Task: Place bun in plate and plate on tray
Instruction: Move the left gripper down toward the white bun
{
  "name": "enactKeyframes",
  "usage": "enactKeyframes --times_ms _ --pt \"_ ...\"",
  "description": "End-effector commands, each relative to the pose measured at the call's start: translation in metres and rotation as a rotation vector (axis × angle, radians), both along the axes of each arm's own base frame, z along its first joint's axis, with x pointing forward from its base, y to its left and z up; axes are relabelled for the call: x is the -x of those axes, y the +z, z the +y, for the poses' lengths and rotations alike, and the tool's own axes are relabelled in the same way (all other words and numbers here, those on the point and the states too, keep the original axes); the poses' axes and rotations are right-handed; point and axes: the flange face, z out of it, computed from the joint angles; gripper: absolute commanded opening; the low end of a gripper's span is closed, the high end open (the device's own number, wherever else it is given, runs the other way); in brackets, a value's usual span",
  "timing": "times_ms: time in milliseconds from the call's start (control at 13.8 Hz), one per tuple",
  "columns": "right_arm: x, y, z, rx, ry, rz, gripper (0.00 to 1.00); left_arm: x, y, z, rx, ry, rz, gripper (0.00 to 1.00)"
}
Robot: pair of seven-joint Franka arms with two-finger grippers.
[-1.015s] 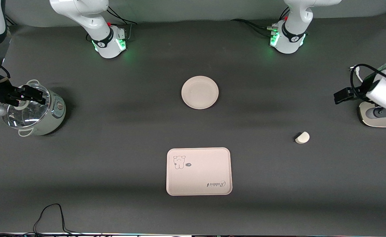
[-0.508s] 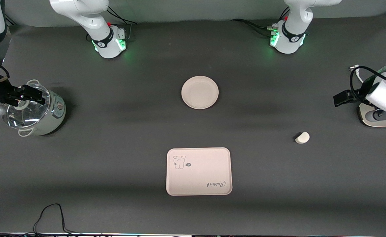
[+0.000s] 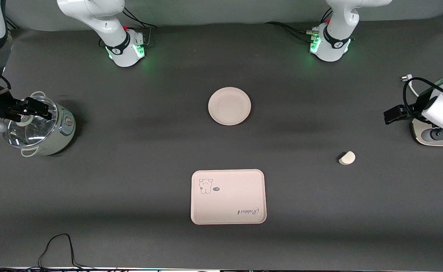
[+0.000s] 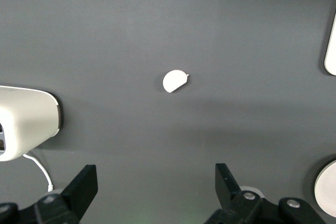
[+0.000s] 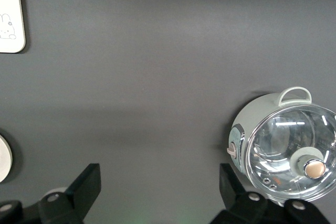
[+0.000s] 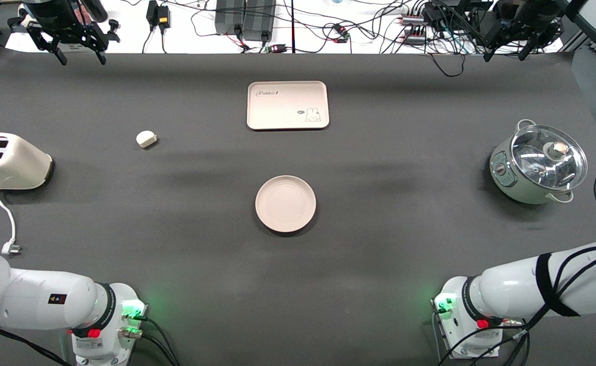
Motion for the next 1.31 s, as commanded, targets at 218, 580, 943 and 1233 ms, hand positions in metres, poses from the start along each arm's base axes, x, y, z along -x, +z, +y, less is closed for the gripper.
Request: enactKeyframes --times_ms 218,580,943,1233 --pt "-0.007 0.011 0.001 0.015 0.018 -0.018 1.00 -0.026 -0.035 0.011 -0.009 0.011 0.028 1.00" --pt "-0.004 0.012 0.000 0.018 0.022 -0.019 1.00 -0.051 -0.139 0.011 -0.011 0.002 0.026 1.00" --pt "-0.003 0.013 -0.002 0.018 0.021 -0.021 1.00 -0.072 -0.242 0.014 -0.014 0.012 0.081 1.00" --pt "0.002 0.016 -0.003 0.015 0.016 -0.004 1.00 -0.073 -0.300 0.023 -0.010 0.030 0.136 1.00"
